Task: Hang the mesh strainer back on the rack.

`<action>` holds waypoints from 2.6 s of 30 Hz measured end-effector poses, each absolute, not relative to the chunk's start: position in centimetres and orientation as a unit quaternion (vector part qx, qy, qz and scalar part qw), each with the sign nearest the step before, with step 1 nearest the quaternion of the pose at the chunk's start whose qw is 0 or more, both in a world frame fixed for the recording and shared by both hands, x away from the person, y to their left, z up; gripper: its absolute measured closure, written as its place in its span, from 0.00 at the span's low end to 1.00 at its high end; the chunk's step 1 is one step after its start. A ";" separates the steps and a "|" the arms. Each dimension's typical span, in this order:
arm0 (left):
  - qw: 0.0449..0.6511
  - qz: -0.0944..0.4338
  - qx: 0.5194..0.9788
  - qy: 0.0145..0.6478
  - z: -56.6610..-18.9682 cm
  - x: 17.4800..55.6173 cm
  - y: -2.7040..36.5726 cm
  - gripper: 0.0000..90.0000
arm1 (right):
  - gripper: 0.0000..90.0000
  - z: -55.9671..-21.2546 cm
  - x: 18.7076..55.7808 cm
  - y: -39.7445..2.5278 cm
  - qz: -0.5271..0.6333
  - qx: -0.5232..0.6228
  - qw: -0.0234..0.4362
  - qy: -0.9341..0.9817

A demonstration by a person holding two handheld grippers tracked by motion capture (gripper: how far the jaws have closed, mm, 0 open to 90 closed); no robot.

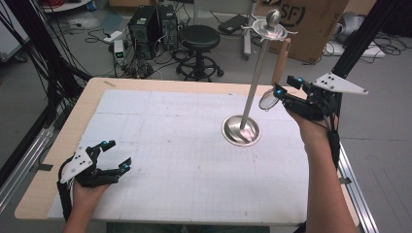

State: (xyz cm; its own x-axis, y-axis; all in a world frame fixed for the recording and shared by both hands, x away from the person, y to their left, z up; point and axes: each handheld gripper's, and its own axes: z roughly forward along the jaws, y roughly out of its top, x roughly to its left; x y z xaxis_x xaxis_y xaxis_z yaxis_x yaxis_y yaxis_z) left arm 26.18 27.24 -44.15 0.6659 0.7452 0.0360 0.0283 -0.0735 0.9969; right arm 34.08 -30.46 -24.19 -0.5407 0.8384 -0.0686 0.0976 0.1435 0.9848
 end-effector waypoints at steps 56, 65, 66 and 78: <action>0.615 0.285 0.676 0.287 -44.3 26.2 27.1 0.17 | 0.28 -35.7 29.4 -30.9 0.581 0.321 0.276 0.695; 0.614 0.282 0.678 0.289 -44.6 26.2 27.1 0.17 | 0.21 -38.5 28.7 -31.2 0.590 0.323 0.268 0.689; 0.614 0.281 0.678 0.289 -44.6 26.2 27.0 0.17 | 0.20 -38.8 28.7 -31.2 0.591 0.324 0.267 0.689; 0.615 0.275 0.681 0.287 -44.9 26.3 26.8 0.17 | 0.18 -40.7 28.5 -30.8 0.592 0.329 0.268 0.685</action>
